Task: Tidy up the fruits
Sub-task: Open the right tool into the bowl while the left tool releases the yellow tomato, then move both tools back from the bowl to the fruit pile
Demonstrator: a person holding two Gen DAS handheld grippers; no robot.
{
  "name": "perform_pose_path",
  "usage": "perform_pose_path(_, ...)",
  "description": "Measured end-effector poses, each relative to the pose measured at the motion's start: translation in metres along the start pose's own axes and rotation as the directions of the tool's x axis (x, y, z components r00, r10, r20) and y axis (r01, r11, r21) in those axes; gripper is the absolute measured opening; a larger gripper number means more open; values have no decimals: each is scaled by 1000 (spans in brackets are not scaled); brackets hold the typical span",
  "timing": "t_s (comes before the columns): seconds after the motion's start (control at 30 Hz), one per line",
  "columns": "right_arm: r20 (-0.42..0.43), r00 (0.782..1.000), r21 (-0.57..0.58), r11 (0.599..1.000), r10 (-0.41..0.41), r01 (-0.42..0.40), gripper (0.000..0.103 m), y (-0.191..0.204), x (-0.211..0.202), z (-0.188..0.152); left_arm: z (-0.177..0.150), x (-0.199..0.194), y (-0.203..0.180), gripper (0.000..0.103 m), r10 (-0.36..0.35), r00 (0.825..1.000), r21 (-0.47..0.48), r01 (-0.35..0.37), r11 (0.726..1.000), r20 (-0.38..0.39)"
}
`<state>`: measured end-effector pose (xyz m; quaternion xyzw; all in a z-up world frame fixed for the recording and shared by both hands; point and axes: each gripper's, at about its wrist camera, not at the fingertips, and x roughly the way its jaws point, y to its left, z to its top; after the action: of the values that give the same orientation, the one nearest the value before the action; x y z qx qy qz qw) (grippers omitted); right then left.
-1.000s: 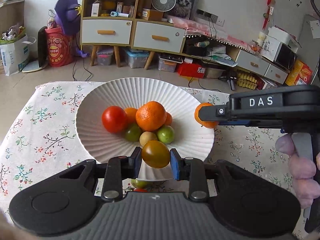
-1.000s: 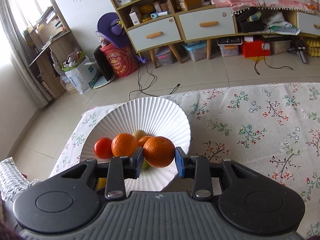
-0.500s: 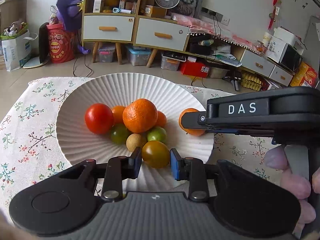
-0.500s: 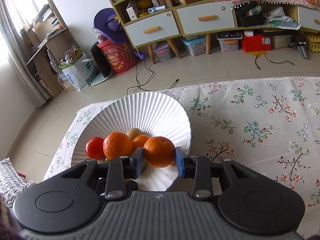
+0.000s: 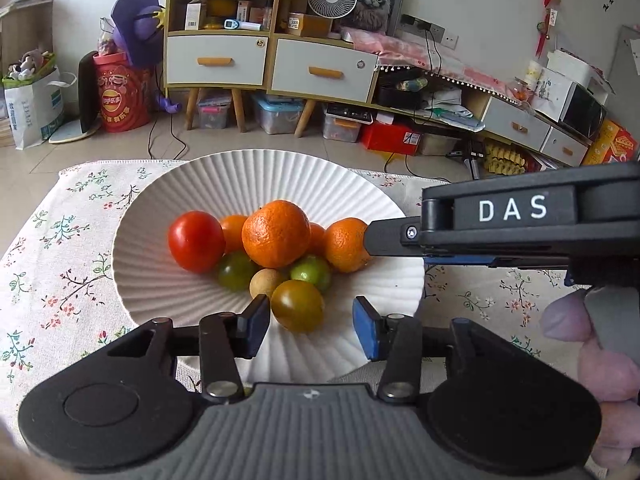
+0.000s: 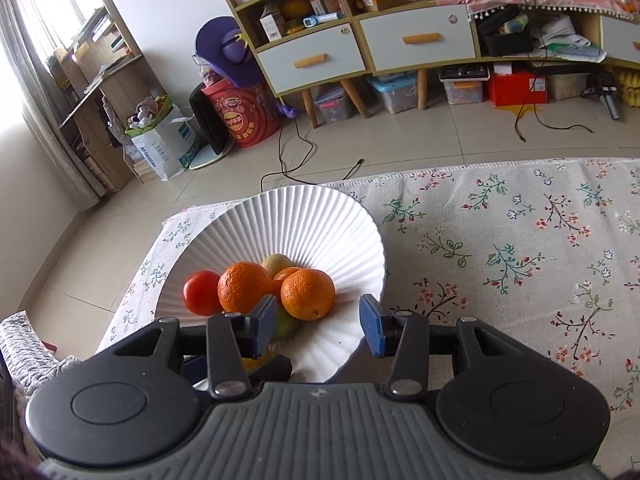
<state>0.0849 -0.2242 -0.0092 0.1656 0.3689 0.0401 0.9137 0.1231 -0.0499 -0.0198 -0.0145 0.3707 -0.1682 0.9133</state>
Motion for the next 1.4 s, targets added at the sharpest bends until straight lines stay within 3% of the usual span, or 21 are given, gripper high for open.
perform_pose_path(0.13,5,1000,-9,1000,-2,2,47,1,-7,0,1,-5,2,48,-10,1000,-8,10,1000,4)
perform_pose_path(0.33,5,1000,-32,999,-15,15,54,1,-15,-3,-2,-16,-3,63,-8,1000,64,8,998,0)
perform_pose_path(0.47,6,1000,-56,998,-29,30,67,0,-19,-8,-6,-23,-2,73,-7,1000,97,7,995,-4)
perform_pose_path(0.57,-11,999,-78,996,-32,31,69,0,-21,-13,-8,-27,0,81,10,1000,128,-8,992,-11)
perform_pose_path(0.97,-40,998,-172,984,-45,38,84,6,-31,-40,-20,-41,13,93,56,998,165,-51,985,-31)
perform_pose_path(1.4,-69,995,-249,967,-79,59,96,7,-32,-73,-47,-51,39,96,109,992,180,-95,979,-65)
